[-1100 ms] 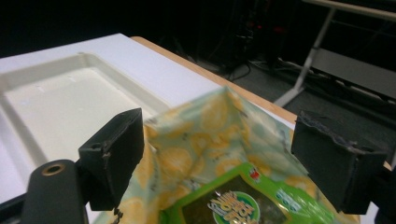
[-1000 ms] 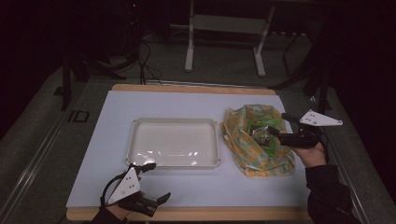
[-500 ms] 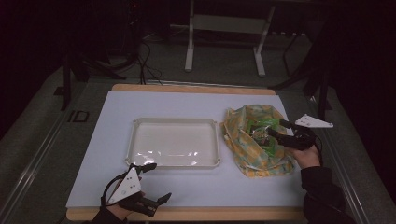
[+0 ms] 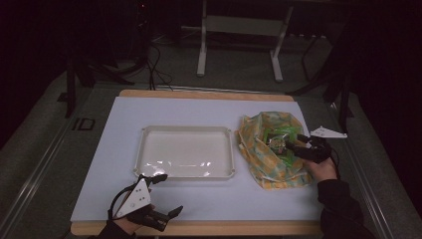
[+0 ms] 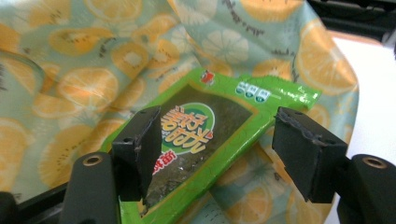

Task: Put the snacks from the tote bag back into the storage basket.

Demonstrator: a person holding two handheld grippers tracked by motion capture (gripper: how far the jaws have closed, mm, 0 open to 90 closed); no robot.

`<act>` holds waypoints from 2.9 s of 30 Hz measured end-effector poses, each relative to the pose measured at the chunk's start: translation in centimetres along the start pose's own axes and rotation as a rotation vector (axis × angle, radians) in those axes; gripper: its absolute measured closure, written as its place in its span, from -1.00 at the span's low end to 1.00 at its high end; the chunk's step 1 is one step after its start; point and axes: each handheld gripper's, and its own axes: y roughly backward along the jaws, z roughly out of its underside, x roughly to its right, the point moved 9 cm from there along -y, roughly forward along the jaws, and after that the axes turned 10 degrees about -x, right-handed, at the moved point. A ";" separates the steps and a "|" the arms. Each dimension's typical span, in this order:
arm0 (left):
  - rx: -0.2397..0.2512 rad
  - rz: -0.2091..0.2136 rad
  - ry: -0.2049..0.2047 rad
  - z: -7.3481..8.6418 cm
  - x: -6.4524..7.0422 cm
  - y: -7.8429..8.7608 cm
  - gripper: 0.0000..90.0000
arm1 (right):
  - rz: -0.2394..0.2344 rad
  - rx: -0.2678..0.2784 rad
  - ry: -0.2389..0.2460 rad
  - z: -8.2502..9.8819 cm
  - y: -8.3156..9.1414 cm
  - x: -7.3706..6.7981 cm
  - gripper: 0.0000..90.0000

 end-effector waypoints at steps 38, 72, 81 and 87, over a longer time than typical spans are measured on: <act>-0.011 0.008 -0.010 0.1 0.2 -0.1 -0.99 | 0.092 -0.252 0.000 2.7 -4.0 -1.1 0.96; -0.004 -0.003 -0.010 0.0 0.0 -0.1 -0.99 | 0.097 0.038 -0.106 -1.3 3.3 -0.8 0.98; -0.003 -0.006 -0.010 0.0 0.0 -0.1 -0.99 | 0.115 0.074 -0.140 -1.6 5.1 -0.2 0.98; -0.003 -0.007 -0.011 0.0 0.0 -0.1 -0.99 | 0.124 0.085 -0.151 -2.0 6.1 -0.3 0.98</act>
